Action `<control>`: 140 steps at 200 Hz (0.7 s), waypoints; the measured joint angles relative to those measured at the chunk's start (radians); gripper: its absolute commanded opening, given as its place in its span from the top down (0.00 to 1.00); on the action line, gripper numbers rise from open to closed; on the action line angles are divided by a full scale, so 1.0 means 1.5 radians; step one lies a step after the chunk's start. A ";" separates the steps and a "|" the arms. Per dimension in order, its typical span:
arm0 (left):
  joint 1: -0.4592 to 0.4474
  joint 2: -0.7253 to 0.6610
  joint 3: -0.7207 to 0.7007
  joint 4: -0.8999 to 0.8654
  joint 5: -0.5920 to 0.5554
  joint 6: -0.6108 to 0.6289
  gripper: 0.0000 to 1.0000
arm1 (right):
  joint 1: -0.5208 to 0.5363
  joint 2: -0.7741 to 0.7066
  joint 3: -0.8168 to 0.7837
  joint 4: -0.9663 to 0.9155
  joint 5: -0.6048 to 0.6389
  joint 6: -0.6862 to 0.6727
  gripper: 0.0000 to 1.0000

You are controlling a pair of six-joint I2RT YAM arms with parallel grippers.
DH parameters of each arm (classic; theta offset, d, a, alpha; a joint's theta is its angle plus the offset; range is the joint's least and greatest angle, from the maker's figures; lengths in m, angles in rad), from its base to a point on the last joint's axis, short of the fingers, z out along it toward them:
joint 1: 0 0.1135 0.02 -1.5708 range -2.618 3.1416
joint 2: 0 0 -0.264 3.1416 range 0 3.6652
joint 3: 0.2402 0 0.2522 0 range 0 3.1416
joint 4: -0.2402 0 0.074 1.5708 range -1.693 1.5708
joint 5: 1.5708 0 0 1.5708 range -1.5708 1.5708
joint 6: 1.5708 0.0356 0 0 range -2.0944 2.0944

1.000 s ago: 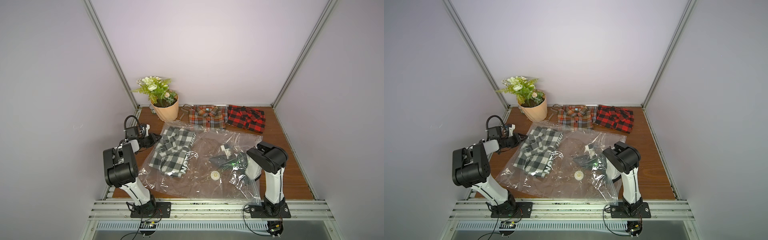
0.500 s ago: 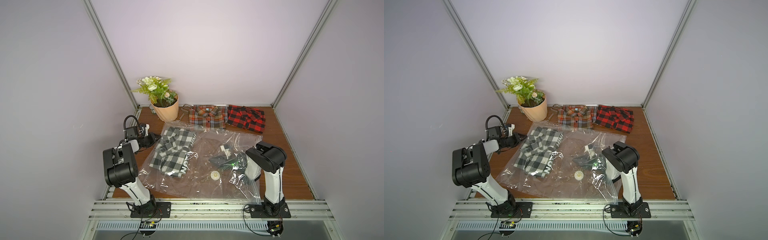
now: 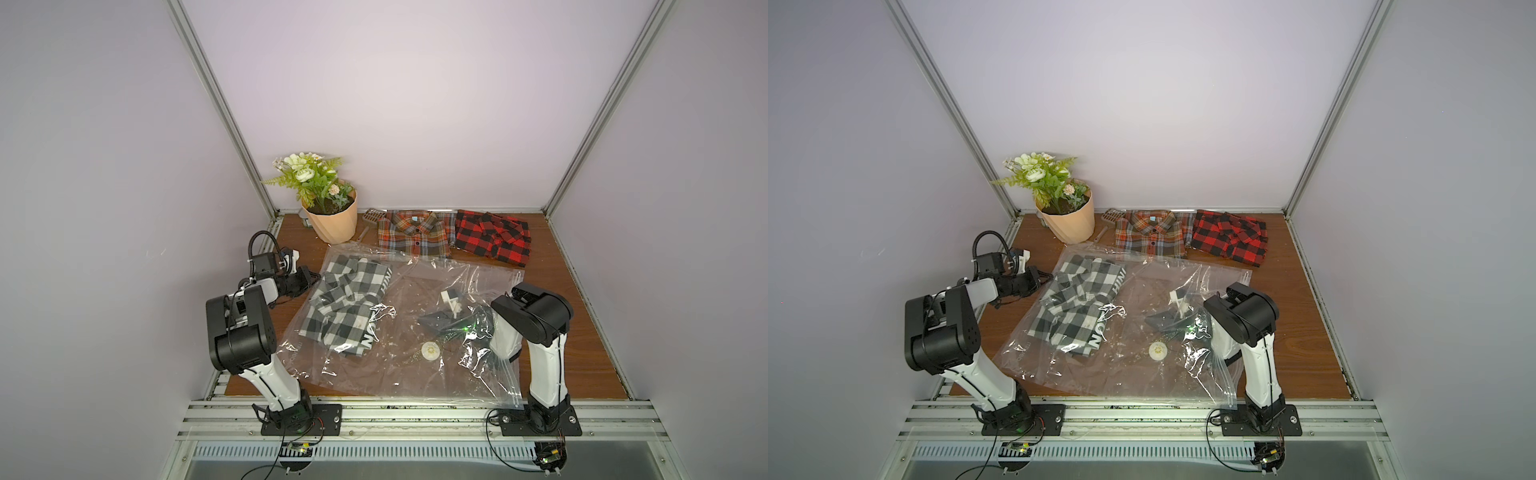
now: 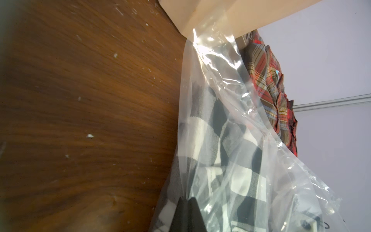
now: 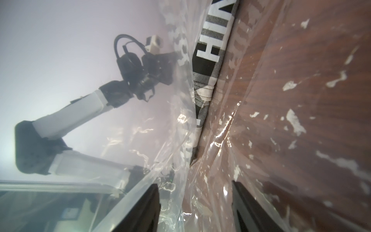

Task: Take the shirt out of the vacuum bag
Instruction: Take out the shirt from the vacuum bag.

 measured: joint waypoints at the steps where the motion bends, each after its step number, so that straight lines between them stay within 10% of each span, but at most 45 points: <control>1: -0.001 -0.001 0.001 -0.003 -0.003 0.001 1.00 | 0.000 0.000 0.000 0.000 0.000 0.000 0.38; 140: -0.062 -0.190 0.186 -0.145 -0.032 -0.050 1.00 | 0.004 0.017 0.033 0.001 -0.038 0.063 0.22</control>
